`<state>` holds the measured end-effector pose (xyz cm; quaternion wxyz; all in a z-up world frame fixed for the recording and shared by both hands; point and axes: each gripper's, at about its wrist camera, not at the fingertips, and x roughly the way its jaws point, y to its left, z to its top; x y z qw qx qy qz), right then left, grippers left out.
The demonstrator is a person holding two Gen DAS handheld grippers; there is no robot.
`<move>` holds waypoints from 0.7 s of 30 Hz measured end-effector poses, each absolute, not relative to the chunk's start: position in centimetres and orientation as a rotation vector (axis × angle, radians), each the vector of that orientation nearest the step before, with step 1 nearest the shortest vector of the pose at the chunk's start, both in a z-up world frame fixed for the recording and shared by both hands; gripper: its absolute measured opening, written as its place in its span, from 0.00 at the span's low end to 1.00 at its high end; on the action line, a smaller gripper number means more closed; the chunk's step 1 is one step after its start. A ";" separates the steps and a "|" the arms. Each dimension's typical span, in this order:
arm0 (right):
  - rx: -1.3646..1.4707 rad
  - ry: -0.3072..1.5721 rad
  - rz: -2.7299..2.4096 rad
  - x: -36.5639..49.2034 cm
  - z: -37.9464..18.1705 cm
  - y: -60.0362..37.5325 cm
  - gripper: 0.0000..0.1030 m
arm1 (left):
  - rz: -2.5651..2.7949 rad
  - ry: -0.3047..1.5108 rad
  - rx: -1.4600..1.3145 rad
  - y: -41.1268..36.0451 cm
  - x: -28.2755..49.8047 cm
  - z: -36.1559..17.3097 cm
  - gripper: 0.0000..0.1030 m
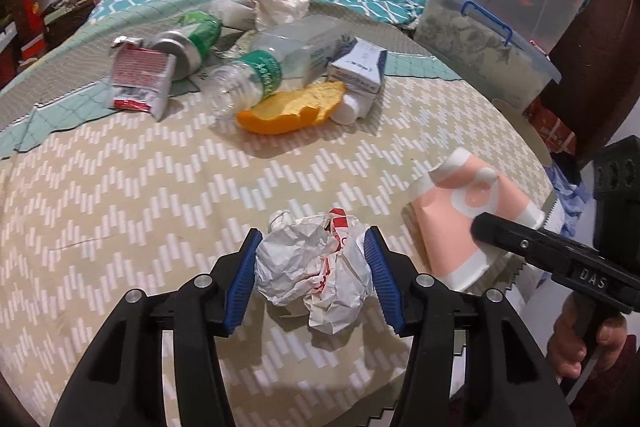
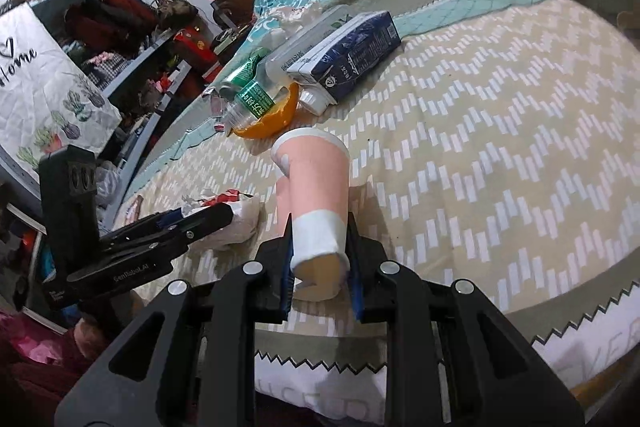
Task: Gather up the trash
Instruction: 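Lift the crumpled paper with the left tool while the right tool lifts the pink cup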
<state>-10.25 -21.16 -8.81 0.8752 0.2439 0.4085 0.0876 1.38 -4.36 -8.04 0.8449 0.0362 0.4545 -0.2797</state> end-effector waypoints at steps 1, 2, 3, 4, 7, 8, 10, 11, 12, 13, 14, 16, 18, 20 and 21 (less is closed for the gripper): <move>0.496 0.849 0.177 -10.3 -8.7 -20.9 0.24 | -0.573 0.949 0.087 -4.3 1.3 -8.0 0.51; 0.484 0.846 0.172 -10.4 -8.6 -20.7 0.24 | -0.557 0.940 0.095 -4.2 1.3 -7.9 0.51; 0.469 0.842 0.165 -10.4 -8.5 -20.5 0.25 | -0.549 0.936 0.099 -4.1 1.3 -7.9 0.51; 0.469 0.842 0.165 -10.4 -8.5 -20.5 0.27 | -0.543 0.933 0.101 -4.1 1.2 -7.9 0.51; 0.437 0.832 0.157 -10.7 -8.2 -19.9 0.30 | -0.534 0.930 0.104 -4.0 1.2 -7.9 0.53; 0.429 0.828 0.157 -10.8 -8.0 -19.8 0.30 | -0.531 0.927 0.107 -4.0 1.1 -7.9 0.54; 0.419 0.824 0.158 -10.6 -8.0 -19.7 0.31 | -0.525 0.925 0.110 -4.0 1.0 -8.0 0.55; 0.419 0.821 0.157 -10.8 -7.9 -19.5 0.31 | -0.524 0.926 0.109 -4.0 1.0 -8.0 0.55; 0.419 0.820 0.156 -10.8 -7.9 -19.6 0.31 | -0.521 0.925 0.109 -4.0 1.0 -8.0 0.56; 0.420 0.819 0.156 -10.9 -8.0 -19.6 0.31 | -0.520 0.925 0.110 -4.0 1.0 -8.0 0.57; 0.425 0.817 0.157 -10.9 -8.1 -19.7 0.31 | -0.517 0.925 0.110 -4.0 1.0 -8.0 0.57; 0.428 0.816 0.158 -11.0 -8.1 -19.8 0.34 | -0.514 0.926 0.109 -4.0 1.0 -8.1 0.59; 0.430 0.815 0.164 -11.0 -8.2 -19.7 0.36 | -0.509 0.926 0.109 -4.0 0.9 -8.1 0.61; 0.432 0.815 0.169 -11.2 -8.3 -19.5 0.37 | -0.508 0.928 0.106 -4.0 0.9 -8.2 0.63; 0.434 0.817 0.172 -11.2 -8.3 -19.5 0.37 | -0.508 0.929 0.103 -4.0 0.9 -8.3 0.63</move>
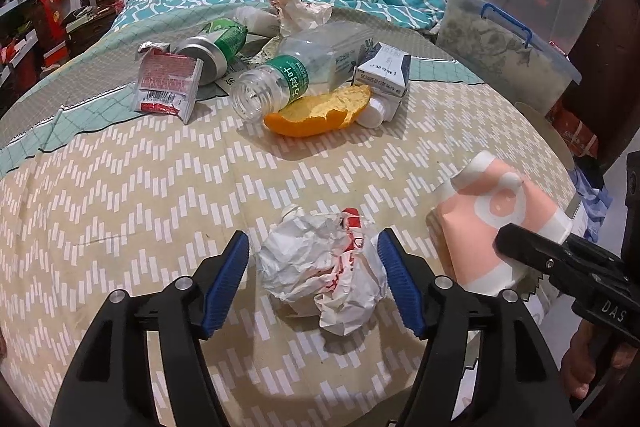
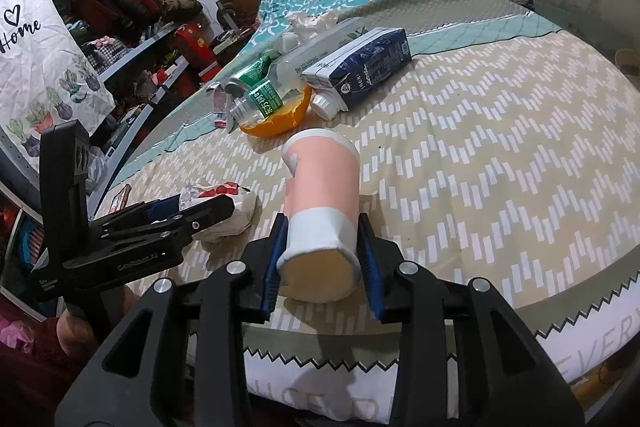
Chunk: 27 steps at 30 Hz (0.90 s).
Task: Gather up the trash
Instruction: 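Lift the crumpled paper with the left tool while the right tool lifts the pink cup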
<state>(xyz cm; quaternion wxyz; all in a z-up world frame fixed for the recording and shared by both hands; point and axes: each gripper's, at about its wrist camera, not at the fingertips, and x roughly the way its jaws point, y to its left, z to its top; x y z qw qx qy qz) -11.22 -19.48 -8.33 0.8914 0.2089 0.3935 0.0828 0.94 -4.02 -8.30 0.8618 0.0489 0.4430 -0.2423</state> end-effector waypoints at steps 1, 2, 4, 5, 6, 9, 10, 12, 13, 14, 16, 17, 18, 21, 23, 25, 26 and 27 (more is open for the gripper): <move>0.438 0.819 0.175 -11.3 -8.5 -19.4 0.38 | -0.509 0.931 0.100 -4.0 1.0 -8.4 0.64; 0.442 0.822 0.178 -11.3 -8.6 -19.4 0.38 | -0.510 0.932 0.096 -4.0 1.0 -8.4 0.65; 0.451 0.826 0.183 -11.3 -8.8 -19.4 0.38 | -0.511 0.936 0.091 -4.0 1.0 -8.6 0.66; 0.454 0.826 0.184 -11.3 -8.8 -19.4 0.38 | -0.512 0.940 0.086 -3.9 1.1 -8.7 0.66; 0.456 0.825 0.186 -11.3 -8.9 -19.4 0.38 | -0.513 0.943 0.083 -3.9 1.1 -8.8 0.67; 0.459 0.824 0.190 -11.3 -8.9 -19.5 0.39 | -0.518 0.956 0.075 -3.9 1.1 -9.2 0.68; 0.461 0.824 0.191 -11.3 -8.9 -19.5 0.39 | -0.521 0.959 0.073 -4.0 1.1 -9.3 0.68; 0.463 0.824 0.191 -11.3 -8.9 -19.6 0.39 | -0.522 0.959 0.078 -4.1 1.0 -9.3 0.68; 0.465 0.823 0.191 -11.3 -8.9 -19.6 0.39 | -0.522 0.958 0.081 -4.2 0.9 -9.3 0.68; 0.466 0.823 0.191 -11.3 -8.9 -19.6 0.39 | -0.522 0.957 0.084 -4.2 0.9 -9.4 0.68; 0.467 0.822 0.190 -11.3 -8.9 -19.7 0.39 | -0.523 0.956 0.083 -4.2 0.9 -9.4 0.68; 0.467 0.821 0.189 -11.3 -8.9 -19.7 0.39 | -0.524 0.957 0.079 -4.1 0.9 -9.3 0.68; 0.469 0.819 0.186 -11.4 -8.9 -19.8 0.39 | -0.525 0.959 0.075 -4.1 0.9 -9.3 0.68; 0.477 0.819 0.182 -11.5 -8.9 -19.9 0.39 | -0.533 0.962 0.060 -4.0 0.9 -9.3 0.68; 0.476 0.818 0.182 -11.5 -8.9 -19.8 0.39 | -0.541 0.964 0.052 -3.9 0.8 -9.3 0.67; 0.473 0.818 0.183 -11.5 -8.9 -19.9 0.40 | -0.545 0.964 0.049 -3.8 0.8 -9.3 0.67; 0.474 0.818 0.183 -11.5 -8.9 -19.9 0.40 | -0.547 0.964 0.047 -3.8 0.9 -9.3 0.67; 0.474 0.818 0.183 -11.5 -8.9 -19.9 0.41 | -0.549 0.964 0.045 -3.7 0.9 -9.3 0.67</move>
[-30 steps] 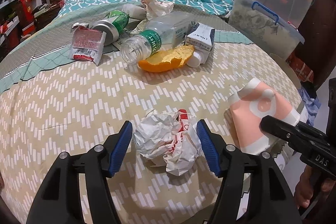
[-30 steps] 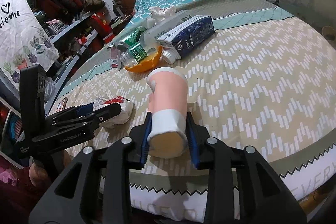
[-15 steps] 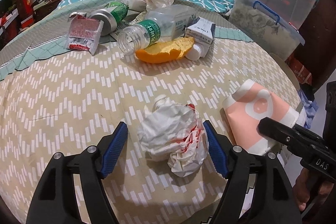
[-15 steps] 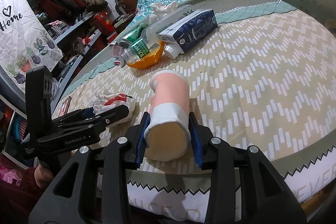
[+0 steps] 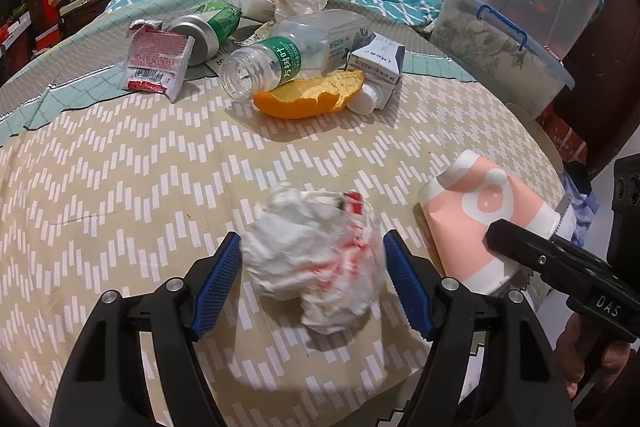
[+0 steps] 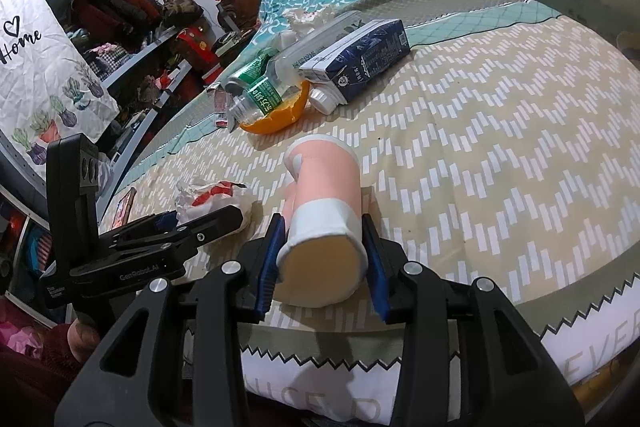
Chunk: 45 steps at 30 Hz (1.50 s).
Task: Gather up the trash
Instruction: 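Lift the crumpled paper with the left tool while the right tool lifts the pink cup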
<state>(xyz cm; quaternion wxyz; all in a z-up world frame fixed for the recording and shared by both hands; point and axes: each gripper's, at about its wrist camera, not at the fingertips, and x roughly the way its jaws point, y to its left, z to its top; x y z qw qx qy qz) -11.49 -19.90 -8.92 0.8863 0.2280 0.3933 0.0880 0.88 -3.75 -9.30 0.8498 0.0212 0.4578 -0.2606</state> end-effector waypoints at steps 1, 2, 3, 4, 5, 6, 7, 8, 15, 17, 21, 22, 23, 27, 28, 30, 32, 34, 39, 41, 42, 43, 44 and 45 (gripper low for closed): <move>0.474 0.818 0.184 -11.5 -8.9 -19.9 0.42 | -0.552 0.965 0.041 -3.7 0.9 -9.3 0.67; 0.474 0.819 0.184 -11.5 -9.0 -19.9 0.44 | -0.555 0.966 0.038 -3.6 0.9 -9.3 0.67; 0.473 0.821 0.183 -11.5 -9.0 -19.9 0.44 | -0.557 0.966 0.037 -3.6 0.8 -9.3 0.67; 0.472 0.824 0.182 -11.5 -9.0 -19.9 0.45 | -0.558 0.966 0.037 -3.6 0.8 -9.3 0.67; 0.473 0.825 0.182 -11.5 -9.0 -19.8 0.45 | -0.560 0.966 0.038 -3.6 0.8 -9.3 0.67; 0.472 0.826 0.183 -11.5 -8.9 -19.8 0.45 | -0.560 0.965 0.039 -3.6 0.8 -9.3 0.67; 0.471 0.825 0.183 -11.5 -8.9 -19.8 0.45 | -0.561 0.964 0.041 -3.6 0.7 -9.3 0.67; 0.471 0.825 0.183 -11.5 -9.0 -19.8 0.45 | -0.562 0.964 0.041 -3.6 0.7 -9.3 0.67; 0.471 0.825 0.183 -11.5 -8.9 -19.8 0.45 | -0.564 0.963 0.034 -3.4 0.6 -9.3 0.65; 0.470 0.824 0.183 -11.5 -9.0 -19.8 0.45 | -0.556 0.956 0.041 -3.4 0.6 -9.2 0.50; 0.443 0.819 0.190 -11.5 -8.8 -19.3 0.32 | -0.586 0.962 0.023 -3.3 0.6 -9.1 0.42; 0.434 0.815 0.191 -11.5 -8.7 -19.1 0.28 | -0.588 0.960 0.023 -3.3 0.6 -9.1 0.41; 0.431 0.808 0.191 -11.5 -8.6 -19.1 0.28 | -0.591 0.958 0.020 -3.3 0.6 -9.0 0.41; 0.427 0.779 0.135 -11.6 -8.3 -19.8 0.25 | -0.590 0.938 -0.011 -2.7 0.6 -8.4 0.41; 0.434 0.770 0.114 -11.7 -8.3 -20.3 0.25 | -0.588 0.937 -0.015 -2.6 0.7 -8.4 0.41; 0.444 0.766 0.096 -11.7 -8.3 -20.9 0.25 | -0.585 0.946 -0.020 -2.5 0.9 -8.5 0.41; 0.442 0.770 0.094 -11.6 -8.3 -21.1 0.25 | -0.583 0.962 -0.017 -2.6 1.0 -8.9 0.41; 0.437 0.777 0.104 -11.4 -8.5 -20.8 0.25 | -0.579 0.968 -0.009 -2.8 1.0 -9.1 0.41; 0.417 0.777 0.120 -11.2 -8.6 -20.2 0.25 | -0.579 0.969 -0.002 -3.1 1.1 -9.2 0.41; 0.423 0.776 0.121 -11.3 -8.7 -20.3 0.25 | -0.580 0.969 -0.005 -3.0 1.2 -9.2 0.41; 0.426 0.774 0.120 -11.3 -8.7 -20.5 0.25 | -0.580 0.969 -0.006 -3.0 1.2 -9.2 0.41; 0.429 0.770 0.116 -11.3 -8.7 -20.6 0.25 | -0.581 0.970 -0.006 -3.0 1.2 -9.2 0.41; 0.429 0.770 0.116 -11.3 -8.7 -20.6 0.25 | -0.587 0.970 -0.009 -3.1 1.2 -9.1 0.41; 0.433 0.763 0.111 -11.4 -8.6 -20.7 0.25 | -0.592 0.969 -0.010 -3.1 1.2 -9.0 0.41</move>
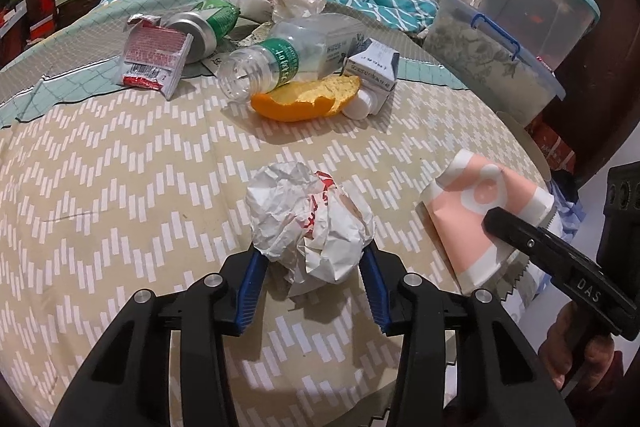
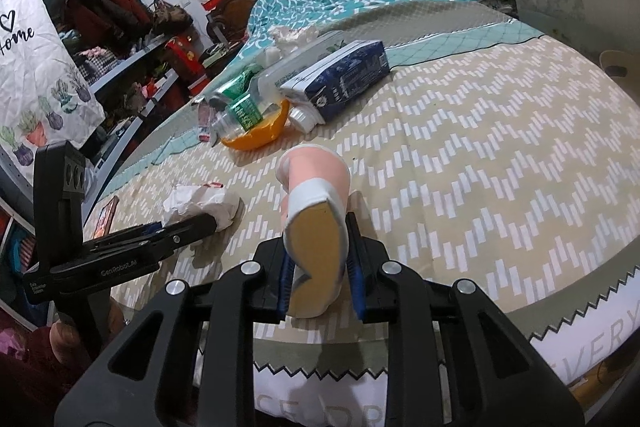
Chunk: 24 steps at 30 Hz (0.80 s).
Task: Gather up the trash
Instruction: 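Lift the crumpled paper with the left tool while the right tool lifts the pink cup, then move both items over the wastebasket and open both tools to drop them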
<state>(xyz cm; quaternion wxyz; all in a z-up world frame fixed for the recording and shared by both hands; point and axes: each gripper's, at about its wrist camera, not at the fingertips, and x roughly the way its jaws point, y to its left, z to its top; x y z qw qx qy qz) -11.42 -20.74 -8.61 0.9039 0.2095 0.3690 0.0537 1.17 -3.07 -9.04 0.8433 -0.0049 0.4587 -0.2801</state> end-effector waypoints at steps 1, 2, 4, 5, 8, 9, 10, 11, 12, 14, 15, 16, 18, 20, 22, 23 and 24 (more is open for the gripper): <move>0.440 0.753 0.105 -11.5 -8.5 -21.0 0.25 | -0.597 0.964 -0.010 -3.2 1.1 -8.9 0.41; 0.443 0.748 0.101 -11.7 -8.5 -21.1 0.25 | -0.601 0.957 -0.007 -3.3 1.1 -8.6 0.41; 0.448 0.743 0.097 -11.8 -8.4 -21.4 0.25 | -0.616 0.953 -0.008 -3.6 1.1 -8.3 0.41; 0.450 0.742 0.095 -11.8 -8.4 -21.6 0.25 | -0.626 0.955 -0.012 -3.7 1.1 -8.1 0.41; 0.461 0.734 0.081 -11.9 -8.5 -22.4 0.25 | -0.656 0.967 -0.012 -4.5 1.6 -7.8 0.41; 0.469 0.725 0.071 -12.0 -8.4 -23.0 0.25 | -0.669 0.973 -0.009 -4.9 1.8 -7.7 0.41; 0.478 0.715 0.060 -12.1 -8.2 -23.6 0.25 | -0.686 0.979 -0.005 -5.4 2.1 -7.6 0.41; 0.484 0.703 0.048 -12.4 -8.1 -24.2 0.25 | -0.702 0.985 0.003 -6.1 2.4 -7.5 0.41; 0.488 0.693 0.034 -12.5 -7.9 -24.7 0.25 | -0.717 0.991 0.014 -6.8 2.6 -7.5 0.41; 0.507 0.663 -0.019 -13.3 -7.7 -27.0 0.25 | -0.751 1.009 0.034 -8.5 3.2 -7.4 0.41; 0.507 0.663 -0.019 -13.3 -7.7 -27.0 0.25 | -0.766 1.016 0.040 -9.3 3.3 -7.3 0.41; 0.515 0.652 -0.046 -13.7 -7.8 -28.1 0.25 | -0.788 1.027 0.051 -10.5 3.6 -7.3 0.41; 0.529 0.636 -0.088 -14.3 -7.7 -29.8 0.25 | -0.829 1.039 0.074 -12.9 4.0 -7.1 0.41; 0.562 0.607 -0.165 -15.5 -7.7 -33.5 0.25 | -0.878 1.041 0.112 -16.3 4.3 -6.7 0.41; 0.575 0.593 -0.196 -16.0 -7.7 -35.0 0.25 | -0.923 1.032 0.148 -19.5 4.4 -6.3 0.41; 0.587 0.579 -0.223 -16.5 -7.7 -36.7 0.25 | -0.951 1.023 0.171 -21.7 4.3 -6.1 0.41; 0.597 0.567 -0.247 -16.8 -7.6 -38.0 0.25 | -0.973 1.016 0.187 -23.3 4.3 -5.9 0.41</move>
